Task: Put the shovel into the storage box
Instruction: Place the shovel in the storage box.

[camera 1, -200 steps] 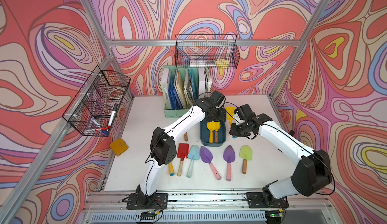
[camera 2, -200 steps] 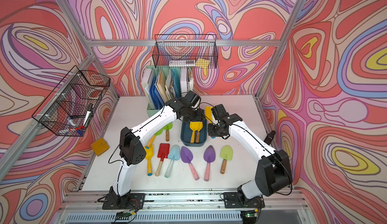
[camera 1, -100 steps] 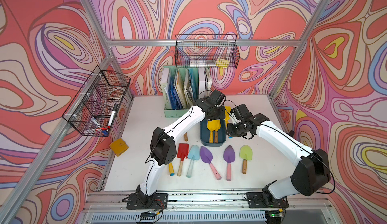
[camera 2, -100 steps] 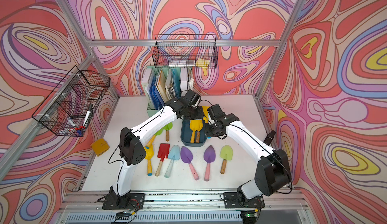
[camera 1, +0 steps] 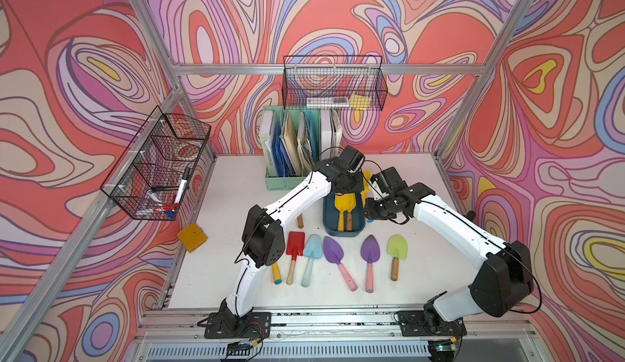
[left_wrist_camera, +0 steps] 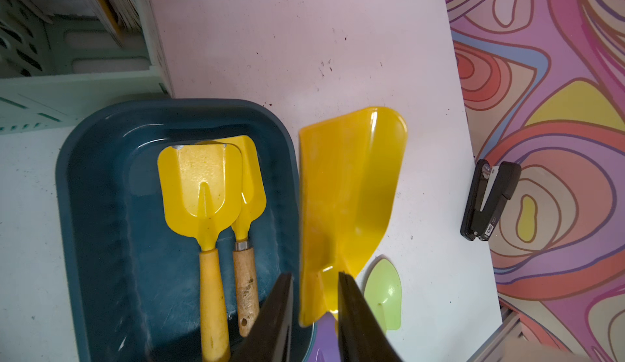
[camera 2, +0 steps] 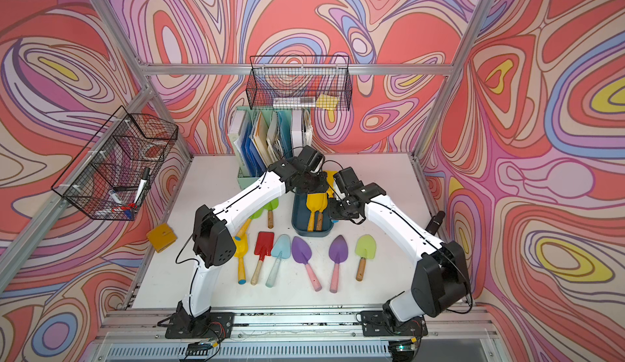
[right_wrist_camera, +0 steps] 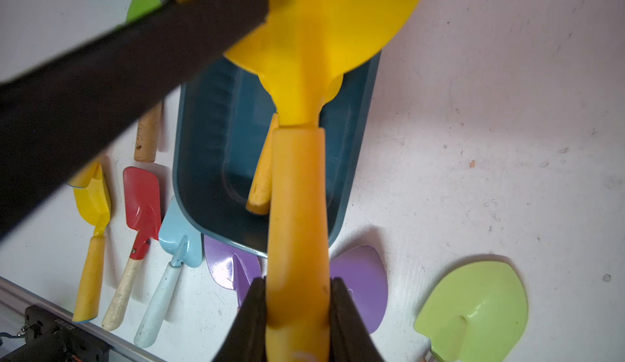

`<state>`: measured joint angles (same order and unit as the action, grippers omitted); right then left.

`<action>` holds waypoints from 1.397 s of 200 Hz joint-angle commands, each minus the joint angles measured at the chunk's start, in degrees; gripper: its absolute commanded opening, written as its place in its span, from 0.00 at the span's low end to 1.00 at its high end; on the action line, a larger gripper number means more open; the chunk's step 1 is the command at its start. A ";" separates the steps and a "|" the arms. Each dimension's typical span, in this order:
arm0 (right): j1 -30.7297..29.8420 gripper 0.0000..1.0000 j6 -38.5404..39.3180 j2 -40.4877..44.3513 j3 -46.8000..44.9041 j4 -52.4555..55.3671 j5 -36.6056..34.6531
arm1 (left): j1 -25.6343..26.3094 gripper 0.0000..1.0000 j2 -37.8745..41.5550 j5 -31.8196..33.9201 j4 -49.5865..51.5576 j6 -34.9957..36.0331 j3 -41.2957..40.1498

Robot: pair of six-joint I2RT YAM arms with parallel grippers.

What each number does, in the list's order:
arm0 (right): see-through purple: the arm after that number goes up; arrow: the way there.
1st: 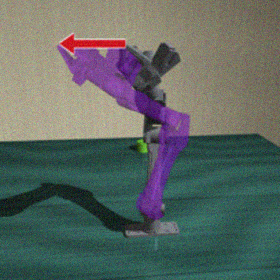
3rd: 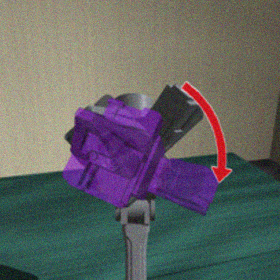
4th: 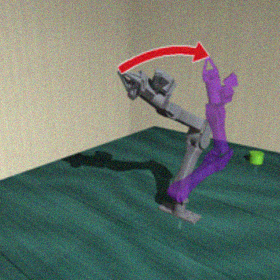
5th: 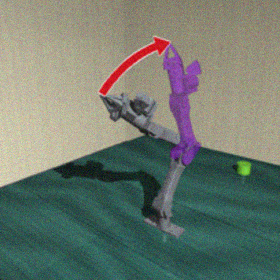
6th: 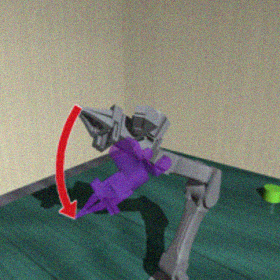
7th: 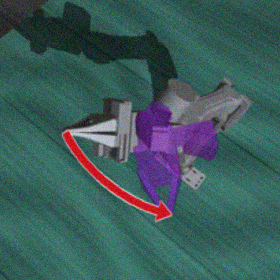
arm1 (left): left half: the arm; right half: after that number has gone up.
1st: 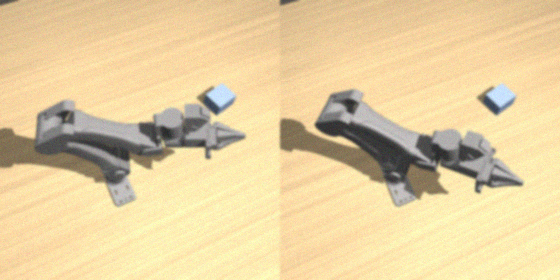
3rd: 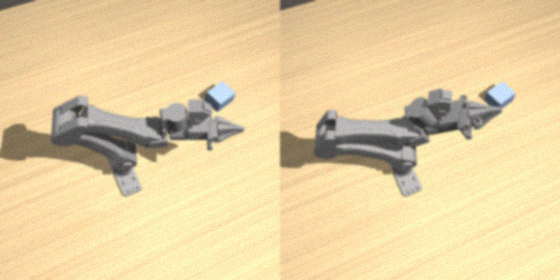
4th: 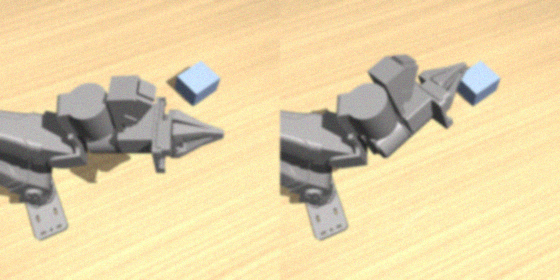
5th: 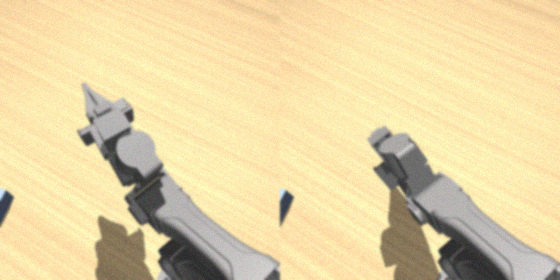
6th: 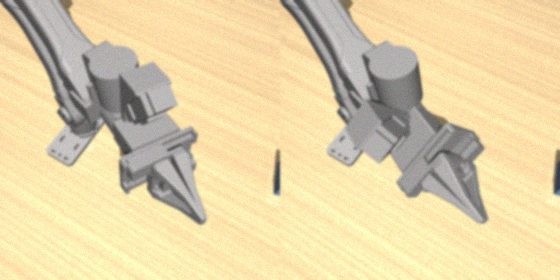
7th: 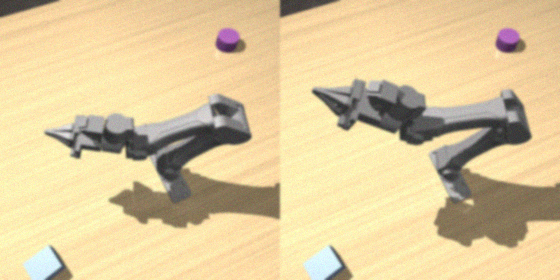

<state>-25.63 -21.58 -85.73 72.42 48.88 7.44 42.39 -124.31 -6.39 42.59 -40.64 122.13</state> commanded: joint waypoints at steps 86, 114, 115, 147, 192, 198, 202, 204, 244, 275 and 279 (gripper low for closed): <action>-0.65 0.00 -0.38 0.96 1.40 -1.86 1.07 | -0.20 0.00 -1.62 1.38 -0.87 -0.71 -0.87; -0.66 0.12 -0.33 1.11 1.23 -1.93 0.99 | -0.20 0.00 -1.90 2.25 0.08 -0.75 -0.84; -0.65 0.14 -0.36 1.10 1.23 -1.94 0.99 | -0.20 0.00 -1.90 2.30 0.14 -0.75 -0.84; -0.65 0.47 -0.20 1.75 1.14 -1.22 -0.05 | -0.94 0.00 -2.29 2.81 1.87 -0.34 -0.92; -0.65 0.53 0.26 3.20 0.77 0.22 -1.90 | -3.31 0.00 -2.51 3.90 5.02 2.61 -1.19; -0.65 0.53 0.23 3.30 0.69 0.32 -2.01 | -3.73 0.00 -2.43 3.86 5.25 3.20 -1.32; -0.65 0.53 0.30 3.40 0.55 0.32 -2.00 | -3.99 0.00 -2.43 3.82 5.42 3.63 -1.36; -0.65 0.53 0.31 3.45 0.53 0.38 -2.02 | -4.12 0.00 -2.43 3.86 5.51 3.88 -1.36; -0.65 0.53 0.36 3.69 -0.19 0.70 -2.43 | -6.15 0.00 -3.27 5.28 8.07 8.62 -1.38; -0.66 0.52 0.31 3.75 -0.60 0.77 -2.66 | -6.69 0.00 -4.88 6.65 8.14 10.67 -1.45; -0.65 0.52 0.31 3.79 -0.54 0.78 -2.79 | -6.71 0.00 -5.11 7.00 8.05 10.84 -1.42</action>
<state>-25.96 -21.74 -83.09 72.42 48.93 5.76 35.70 -127.07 -1.67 48.84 -33.10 121.27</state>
